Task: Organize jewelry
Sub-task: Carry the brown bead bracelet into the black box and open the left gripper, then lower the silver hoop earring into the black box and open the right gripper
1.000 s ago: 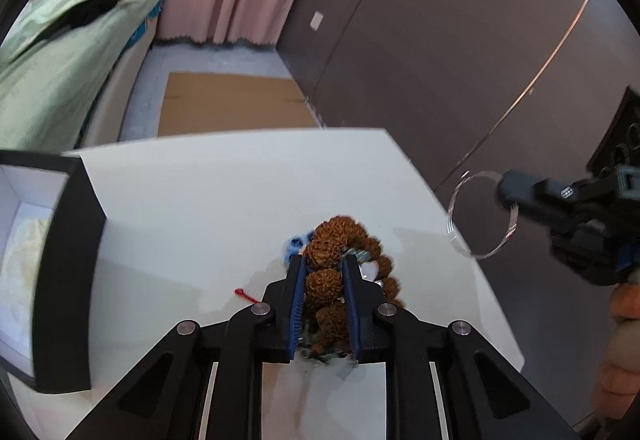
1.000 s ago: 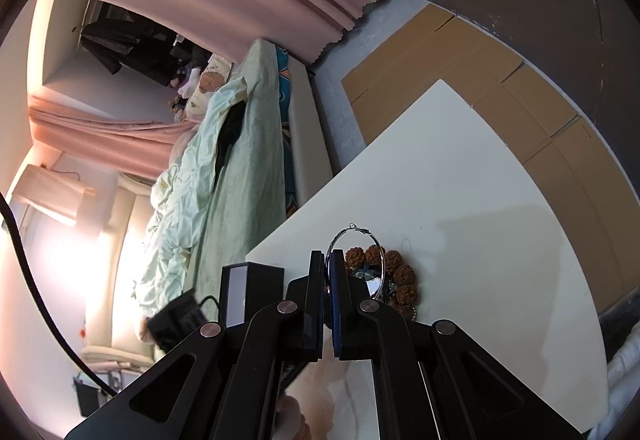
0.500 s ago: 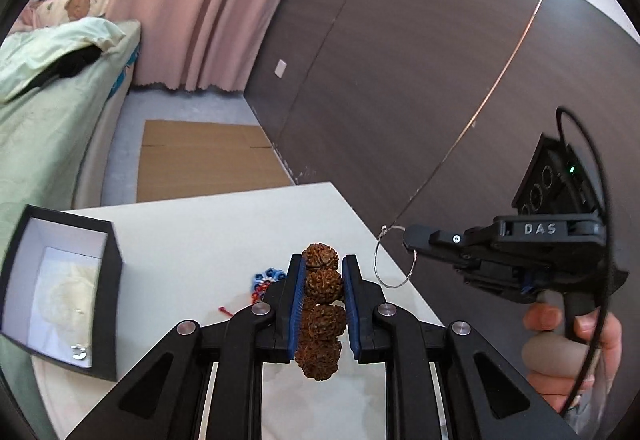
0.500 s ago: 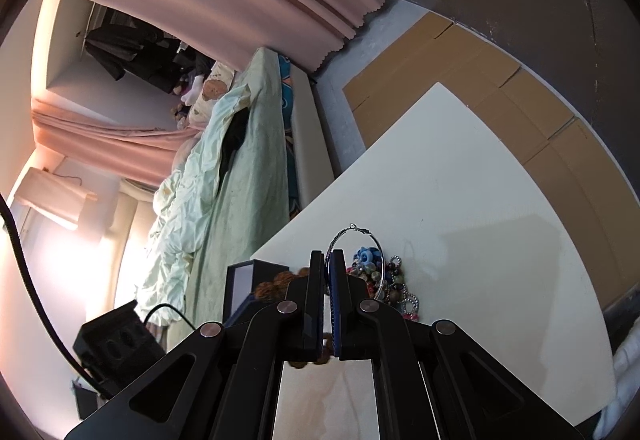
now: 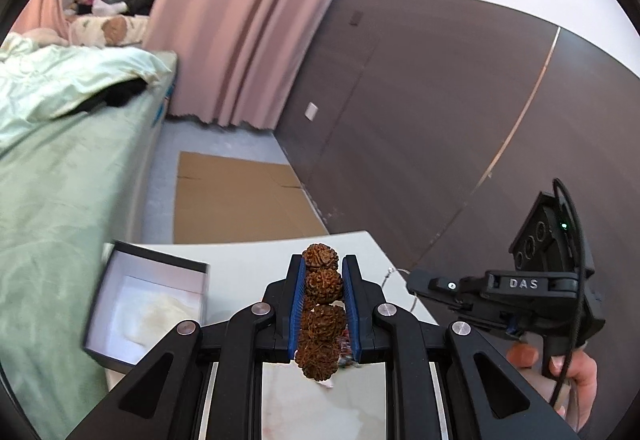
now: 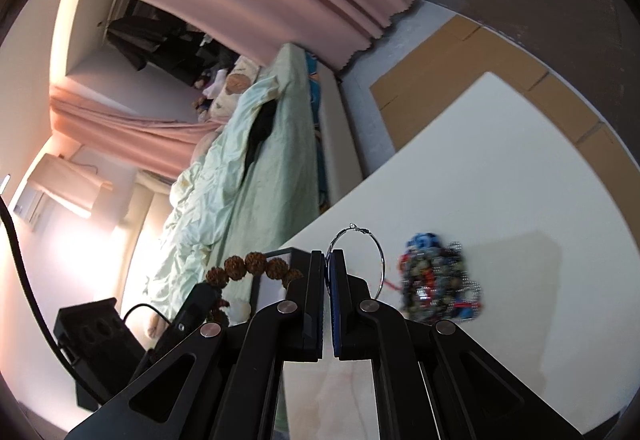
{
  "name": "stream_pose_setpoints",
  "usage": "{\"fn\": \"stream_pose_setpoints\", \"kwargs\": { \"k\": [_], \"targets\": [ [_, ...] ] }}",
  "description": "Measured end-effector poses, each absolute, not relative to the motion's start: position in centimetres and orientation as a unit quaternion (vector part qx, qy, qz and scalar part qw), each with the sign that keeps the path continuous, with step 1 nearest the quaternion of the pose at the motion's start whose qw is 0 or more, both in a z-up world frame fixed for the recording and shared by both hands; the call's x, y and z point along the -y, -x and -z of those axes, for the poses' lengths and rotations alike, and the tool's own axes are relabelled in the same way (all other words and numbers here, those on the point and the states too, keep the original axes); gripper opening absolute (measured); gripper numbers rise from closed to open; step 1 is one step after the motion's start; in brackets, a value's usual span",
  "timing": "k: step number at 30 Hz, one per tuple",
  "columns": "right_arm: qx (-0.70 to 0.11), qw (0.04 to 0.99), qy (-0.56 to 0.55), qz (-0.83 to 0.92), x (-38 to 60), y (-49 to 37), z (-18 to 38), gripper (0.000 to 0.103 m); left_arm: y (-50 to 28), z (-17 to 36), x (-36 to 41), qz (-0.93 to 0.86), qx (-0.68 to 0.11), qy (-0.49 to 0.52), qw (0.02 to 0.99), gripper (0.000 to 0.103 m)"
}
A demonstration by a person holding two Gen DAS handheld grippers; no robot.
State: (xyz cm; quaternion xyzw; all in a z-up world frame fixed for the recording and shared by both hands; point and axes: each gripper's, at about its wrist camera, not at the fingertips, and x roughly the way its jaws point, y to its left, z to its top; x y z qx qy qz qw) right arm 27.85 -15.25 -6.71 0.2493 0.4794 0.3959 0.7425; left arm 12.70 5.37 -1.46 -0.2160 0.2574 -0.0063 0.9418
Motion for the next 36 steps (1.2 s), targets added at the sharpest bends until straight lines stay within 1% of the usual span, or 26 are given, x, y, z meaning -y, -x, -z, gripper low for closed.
{"fn": "stream_pose_setpoints", "kwargs": {
  "k": [13,22,26,28,30,33,36],
  "targets": [
    [-0.466,0.734,-0.236,-0.434,11.8,-26.6,6.4,0.005,-11.6,2.1,-11.2,-0.065,-0.249,0.234,0.938,0.019],
    [-0.479,0.726,-0.229,-0.437,9.8,-27.2,7.2,0.005,-12.3,4.1,-13.0,-0.091,-0.272,0.247,0.925,0.019],
    [-0.483,0.722,-0.221,-0.443,8.7,-27.2,7.4,0.005,-13.0,5.4,-13.6,-0.117,-0.298,0.243,0.916,0.021],
    [-0.486,0.719,-0.22,-0.446,8.3,-27.1,7.5,0.005,-13.5,6.0,-14.2,-0.157,-0.329,0.228,0.903,0.029],
    [-0.488,0.716,-0.217,-0.45,7.9,-27.0,7.6,0.005,-13.7,6.6,-15.0,-0.162,-0.346,0.239,0.893,0.059],
    [-0.487,0.711,-0.214,-0.459,7.4,-26.8,7.7,0.005,-12.8,6.4,-15.9,-0.169,-0.326,0.265,0.892,0.076],
    [-0.482,0.707,-0.212,-0.473,6.8,-26.4,7.6,0.005,-12.2,5.9,-16.4,-0.173,-0.316,0.268,0.894,0.079]
  ]
}}
